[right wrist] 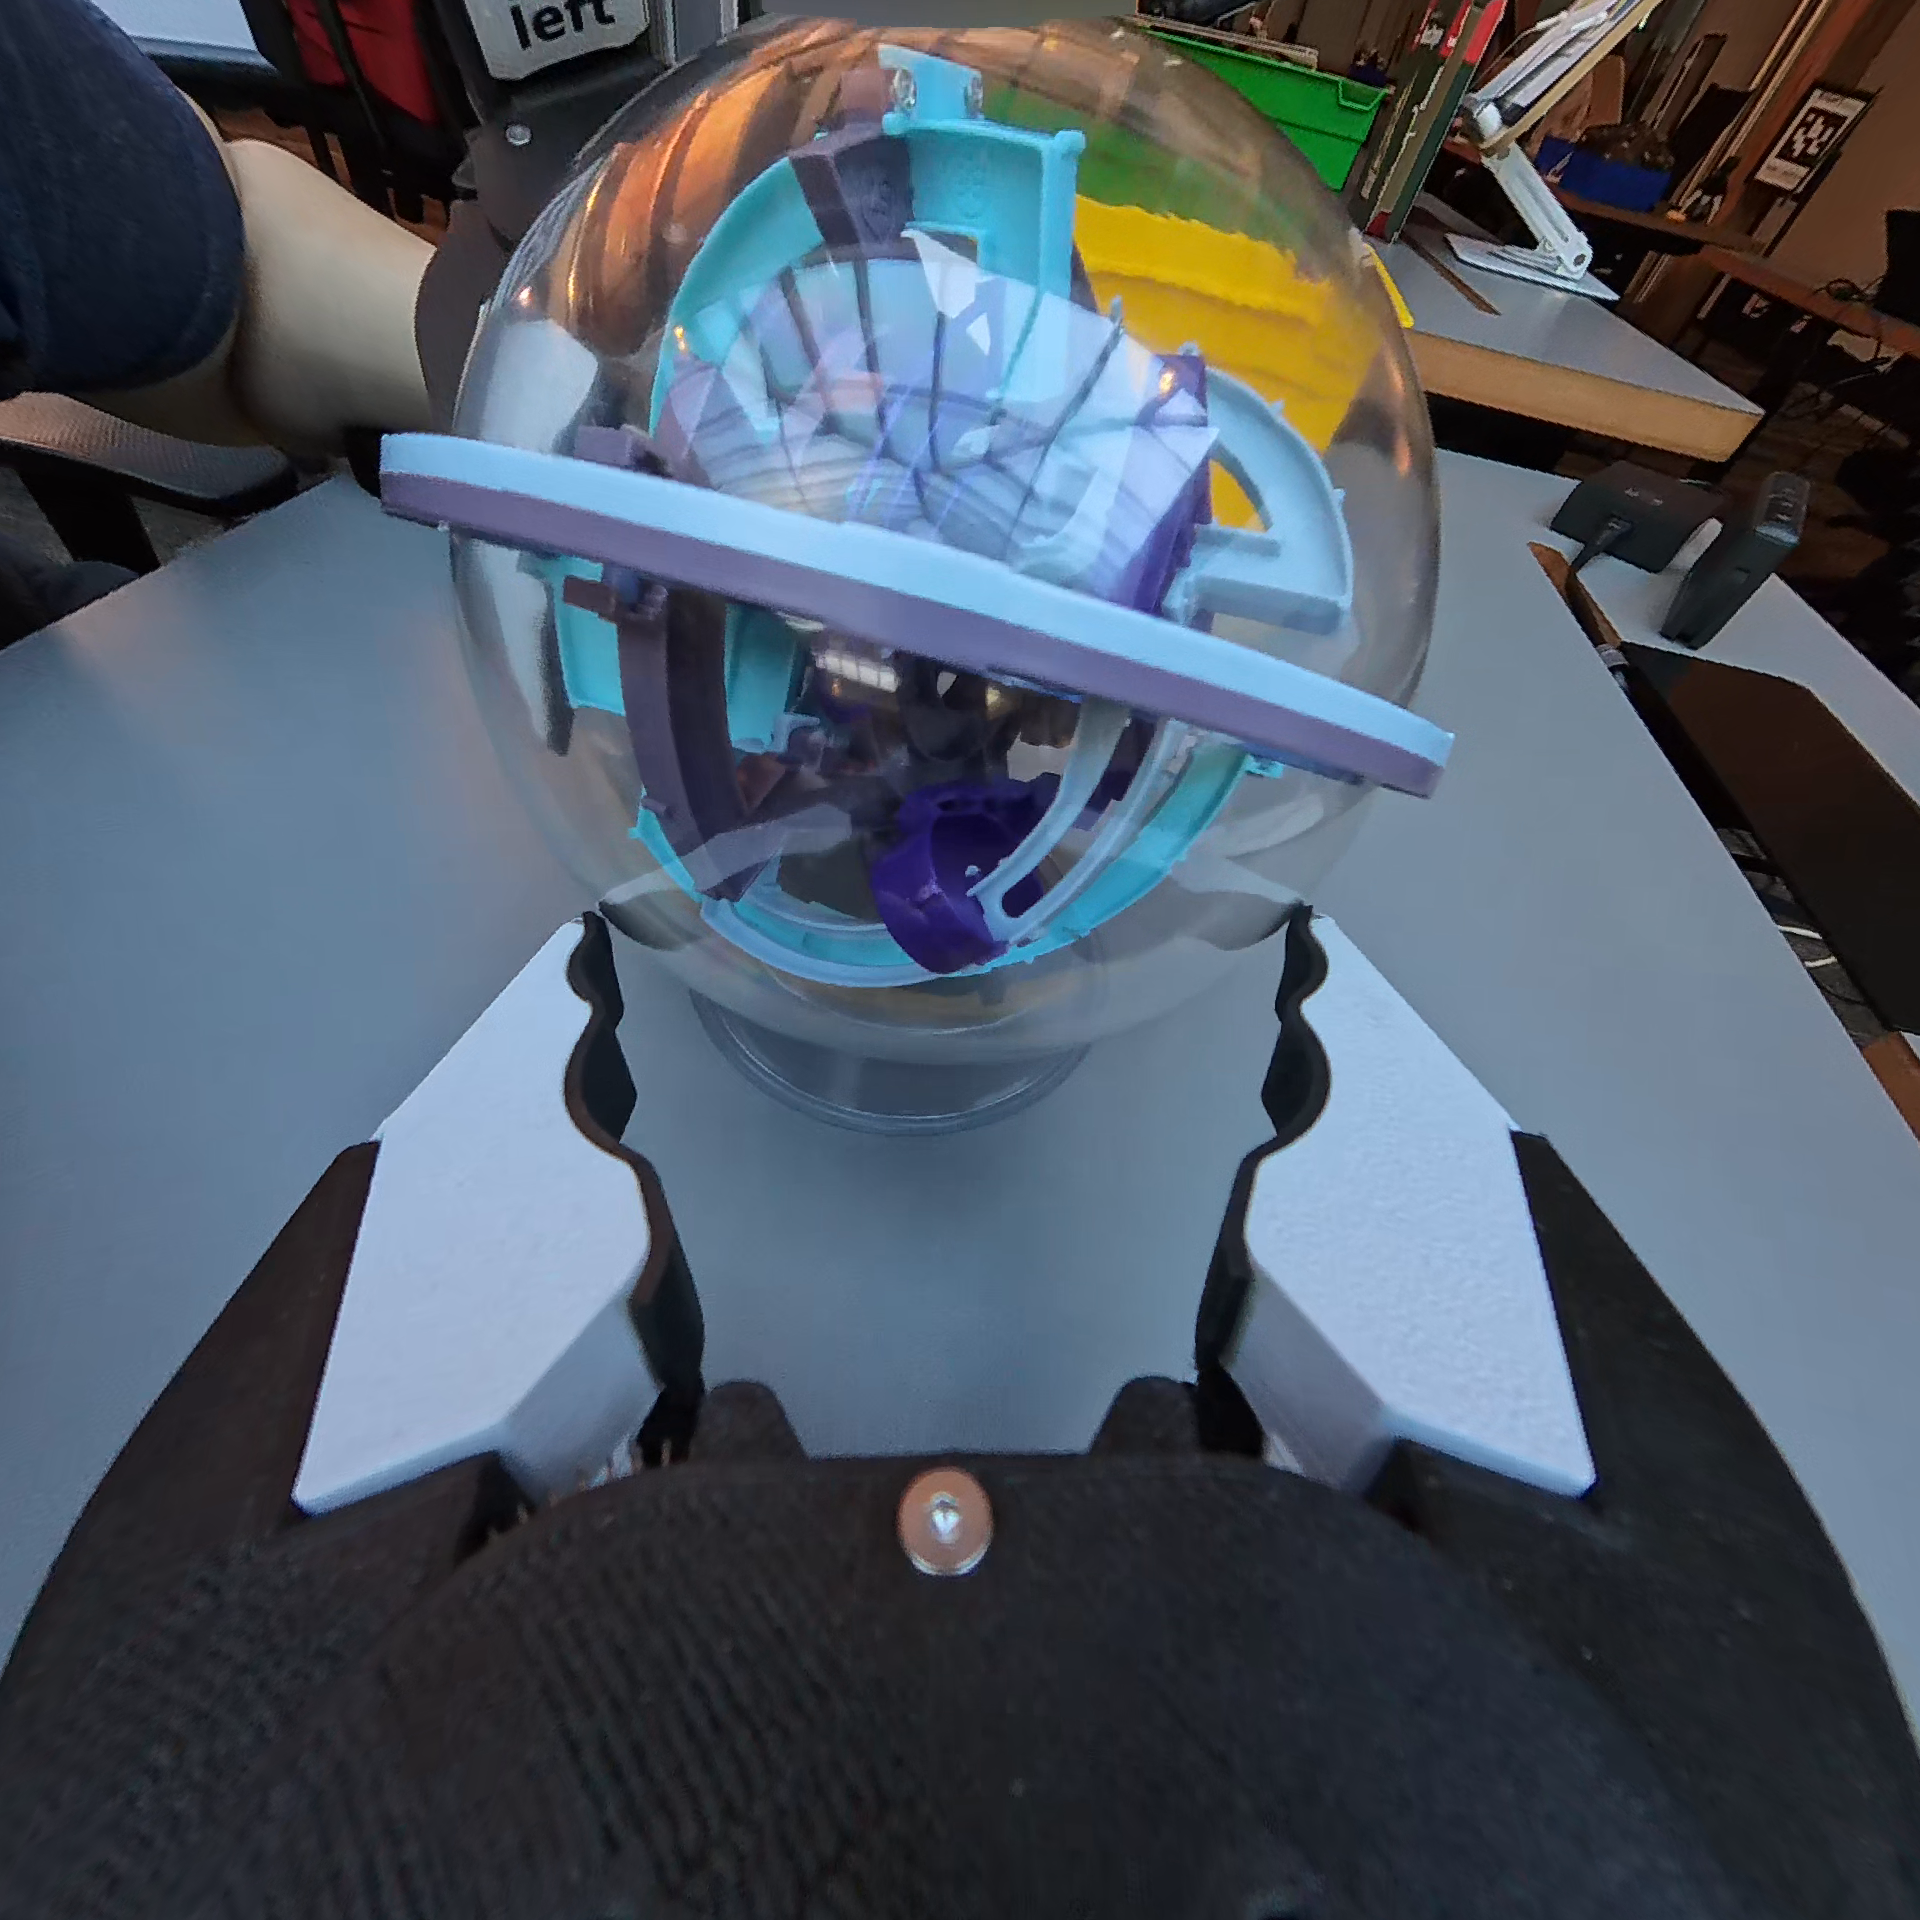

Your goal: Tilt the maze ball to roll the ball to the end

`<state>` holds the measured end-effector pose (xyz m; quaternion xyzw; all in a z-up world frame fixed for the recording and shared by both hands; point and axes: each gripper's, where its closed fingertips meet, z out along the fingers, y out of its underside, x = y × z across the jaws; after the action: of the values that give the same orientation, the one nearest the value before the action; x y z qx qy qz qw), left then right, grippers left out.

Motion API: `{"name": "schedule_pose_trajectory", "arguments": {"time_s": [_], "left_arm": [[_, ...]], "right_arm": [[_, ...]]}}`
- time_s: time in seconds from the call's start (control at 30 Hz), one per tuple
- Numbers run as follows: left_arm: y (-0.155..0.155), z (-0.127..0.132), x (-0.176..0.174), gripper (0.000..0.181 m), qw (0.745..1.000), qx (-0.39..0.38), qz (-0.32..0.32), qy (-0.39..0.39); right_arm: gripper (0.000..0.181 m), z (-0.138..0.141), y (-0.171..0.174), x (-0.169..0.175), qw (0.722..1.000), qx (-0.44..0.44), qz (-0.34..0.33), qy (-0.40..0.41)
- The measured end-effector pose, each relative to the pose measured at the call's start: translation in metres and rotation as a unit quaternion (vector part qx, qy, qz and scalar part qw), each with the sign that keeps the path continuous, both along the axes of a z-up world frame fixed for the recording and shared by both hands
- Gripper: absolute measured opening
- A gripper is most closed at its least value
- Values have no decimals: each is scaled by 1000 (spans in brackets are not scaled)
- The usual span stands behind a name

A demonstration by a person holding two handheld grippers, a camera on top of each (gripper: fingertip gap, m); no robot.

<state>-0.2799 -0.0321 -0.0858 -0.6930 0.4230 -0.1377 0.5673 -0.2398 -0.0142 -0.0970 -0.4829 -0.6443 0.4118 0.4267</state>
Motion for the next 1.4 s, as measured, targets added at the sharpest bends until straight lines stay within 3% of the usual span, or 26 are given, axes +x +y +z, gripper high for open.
{"name": "schedule_pose_trajectory", "arguments": {"time_s": [0.27, 0.77, 1.4], "left_arm": [[-2, -1, -2, 146, 1000, 17, 6, 14], [-4, 5, 3, 148, 999, -26, 7, -45], [-3, -11, 3, 147, 991, -107, -12, -79]], "right_arm": [[128, 7, -2, 0, 1000, 8, -15, 25], [130, 14, -6, 1, 998, -17, -28, 47], [130, 32, -5, 4, 994, -35, -30, 104]]}}
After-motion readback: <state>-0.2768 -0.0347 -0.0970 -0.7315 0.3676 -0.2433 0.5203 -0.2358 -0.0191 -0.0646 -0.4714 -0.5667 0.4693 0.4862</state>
